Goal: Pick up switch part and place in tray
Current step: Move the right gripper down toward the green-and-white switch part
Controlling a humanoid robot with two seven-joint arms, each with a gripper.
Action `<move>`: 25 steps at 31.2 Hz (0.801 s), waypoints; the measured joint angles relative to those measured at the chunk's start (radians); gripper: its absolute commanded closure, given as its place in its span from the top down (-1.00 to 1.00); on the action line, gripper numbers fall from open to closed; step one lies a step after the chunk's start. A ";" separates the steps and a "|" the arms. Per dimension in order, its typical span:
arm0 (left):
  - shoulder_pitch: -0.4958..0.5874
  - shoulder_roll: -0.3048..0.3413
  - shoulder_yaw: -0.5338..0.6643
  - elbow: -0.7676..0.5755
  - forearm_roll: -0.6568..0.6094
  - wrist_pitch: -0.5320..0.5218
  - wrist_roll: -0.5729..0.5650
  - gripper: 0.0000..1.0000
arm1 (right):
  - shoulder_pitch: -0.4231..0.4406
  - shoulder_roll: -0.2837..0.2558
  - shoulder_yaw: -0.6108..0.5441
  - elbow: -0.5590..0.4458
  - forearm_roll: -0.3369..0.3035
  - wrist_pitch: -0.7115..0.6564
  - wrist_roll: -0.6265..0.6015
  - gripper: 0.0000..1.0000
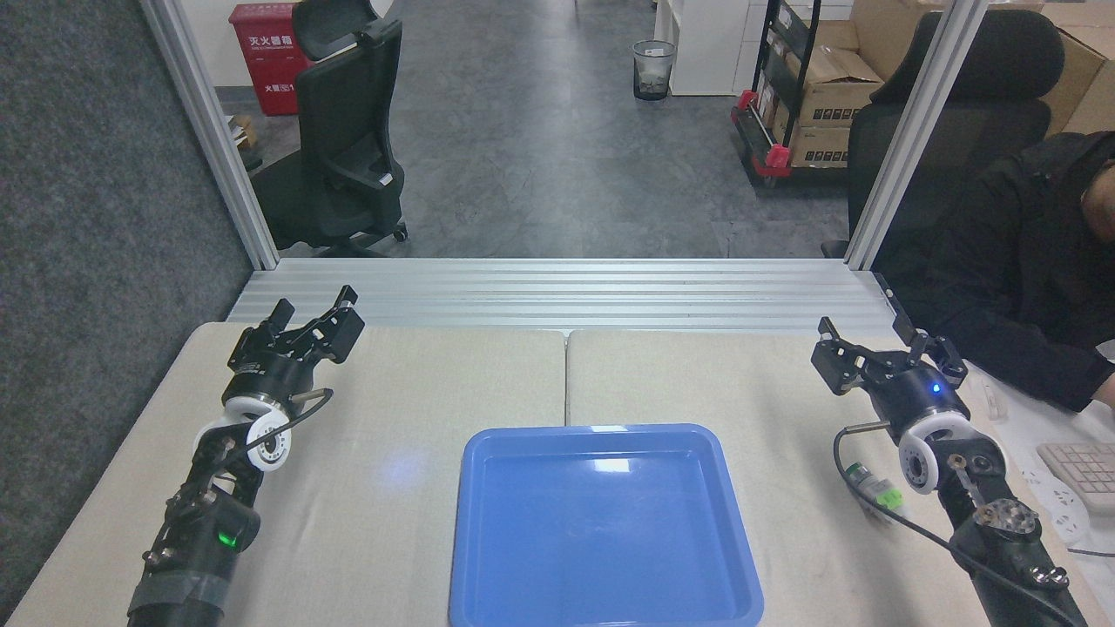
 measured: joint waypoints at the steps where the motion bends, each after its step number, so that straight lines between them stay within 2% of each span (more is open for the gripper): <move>1: 0.000 0.000 0.000 0.000 0.000 0.000 0.000 1.00 | 0.000 0.002 0.001 0.001 0.000 0.002 0.000 0.96; 25: 0.001 0.000 0.000 0.000 -0.001 0.000 0.002 1.00 | 0.000 0.029 0.003 0.011 -0.002 0.006 0.000 0.97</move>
